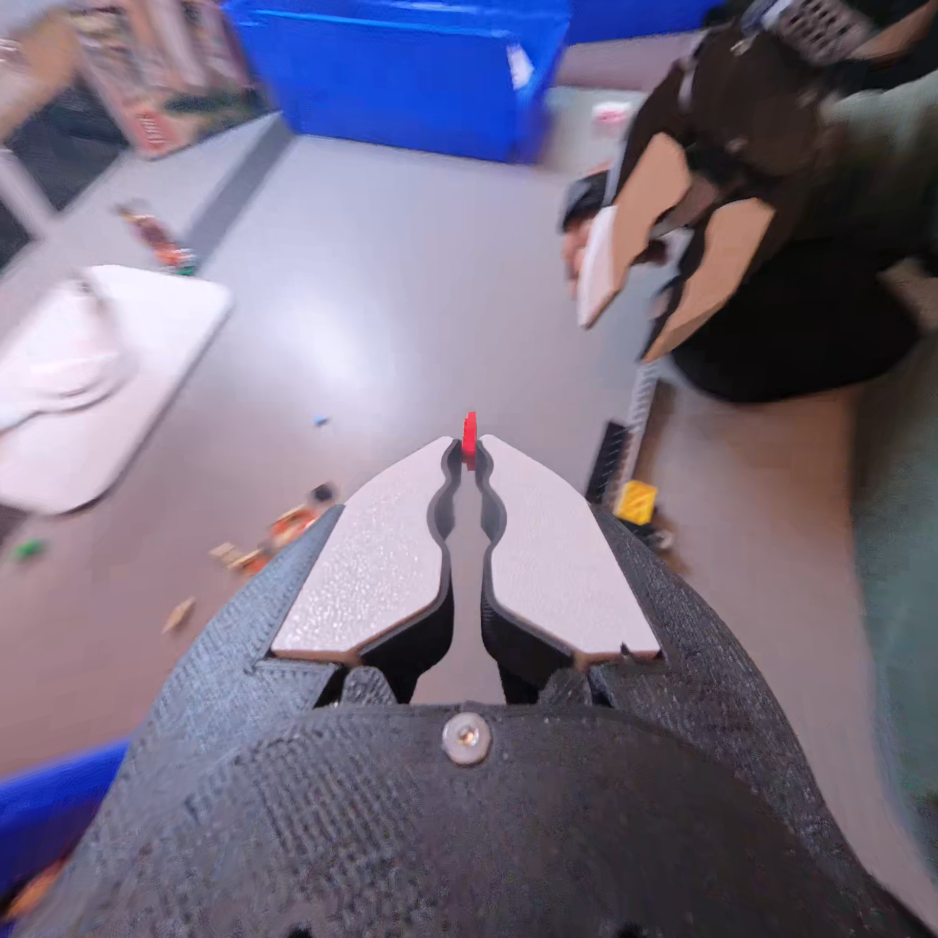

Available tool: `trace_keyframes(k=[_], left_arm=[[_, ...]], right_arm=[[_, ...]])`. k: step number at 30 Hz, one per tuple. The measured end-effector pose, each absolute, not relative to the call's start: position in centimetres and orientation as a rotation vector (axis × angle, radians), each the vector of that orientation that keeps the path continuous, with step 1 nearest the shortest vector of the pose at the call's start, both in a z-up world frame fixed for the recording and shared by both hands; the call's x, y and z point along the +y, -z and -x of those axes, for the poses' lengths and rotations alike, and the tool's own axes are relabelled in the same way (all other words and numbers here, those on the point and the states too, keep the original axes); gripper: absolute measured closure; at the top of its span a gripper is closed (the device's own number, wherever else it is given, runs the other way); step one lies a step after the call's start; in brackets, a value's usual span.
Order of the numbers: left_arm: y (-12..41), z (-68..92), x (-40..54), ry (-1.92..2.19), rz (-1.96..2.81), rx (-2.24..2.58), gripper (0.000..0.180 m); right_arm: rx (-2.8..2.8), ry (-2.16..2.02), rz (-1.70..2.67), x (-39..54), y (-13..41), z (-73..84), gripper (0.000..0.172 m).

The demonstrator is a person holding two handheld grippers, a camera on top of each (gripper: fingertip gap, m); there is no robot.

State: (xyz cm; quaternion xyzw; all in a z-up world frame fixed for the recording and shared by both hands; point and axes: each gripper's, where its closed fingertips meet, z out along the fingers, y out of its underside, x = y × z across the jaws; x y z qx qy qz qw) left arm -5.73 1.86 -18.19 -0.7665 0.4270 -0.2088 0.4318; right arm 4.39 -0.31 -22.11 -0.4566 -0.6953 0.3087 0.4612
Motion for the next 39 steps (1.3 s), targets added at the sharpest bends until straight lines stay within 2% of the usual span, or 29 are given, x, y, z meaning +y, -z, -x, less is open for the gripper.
trace_keyframes(k=[5, 6, 7, 9, 12, 17, 19, 20, 27, 33, 37, 39], left_arm=[[18.7, 18.1, 2.4, -0.056, 2.131, 0.935, 0.175], [19.0, 19.5, 2.0, -0.101, 2.161, 0.918, 0.170], [19.2, 20.4, 1.8, -0.141, 2.178, 0.899, 0.154], [19.3, 21.0, 1.4, -0.183, 2.176, 0.889, 0.138], [19.5, 18.0, 0.5, -0.061, 2.124, 0.965, 0.131], [21.8, 9.0, -2.6, 0.411, 2.046, 1.196, 0.137], [23.5, 6.5, -3.5, 0.547, 2.048, 1.268, 0.136], [24.3, 5.5, -3.9, 0.612, 2.049, 1.289, 0.136], [26.6, 1.7, -4.6, 1.028, 2.052, 1.189, 0.135], [25.0, 0.6, -3.1, 1.047, 1.927, 1.111, 0.154], [24.8, 1.0, -1.8, 0.777, 1.857, 1.170, 0.159], [24.8, 1.1, -1.5, 0.648, 1.818, 1.211, 0.160]], right_arm=[[-1.934, -0.845, 1.350, -1.6, 26.5, -4.9, 0.135], [-1.957, -0.843, 1.365, -1.9, 27.1, -4.7, 0.135], [-1.976, -0.844, 1.384, -2.2, 27.5, -4.5, 0.135], [-1.994, -0.872, 1.425, -2.7, 28.0, -3.9, 0.135], [-1.982, -0.978, 1.542, -3.1, 28.0, -3.0, 0.136], [-1.992, -1.030, 1.747, -2.5, 28.9, -2.0, 0.139], [-2.026, -1.039, 1.787, -2.8, 29.4, -1.8, 0.145], [-2.035, -1.057, 1.783, -3.0, 29.3, -1.7, 0.154], [-1.969, -0.880, 1.317, -2.4, 26.4, -0.8, 0.155], [-1.800, -0.535, 0.879, -1.3, 23.0, -0.5, 0.156], [-1.762, -0.367, 0.767, -0.9, 22.7, -0.6, 0.156], [-1.742, -0.388, 0.779, -0.9, 22.4, -0.6, 0.161]])
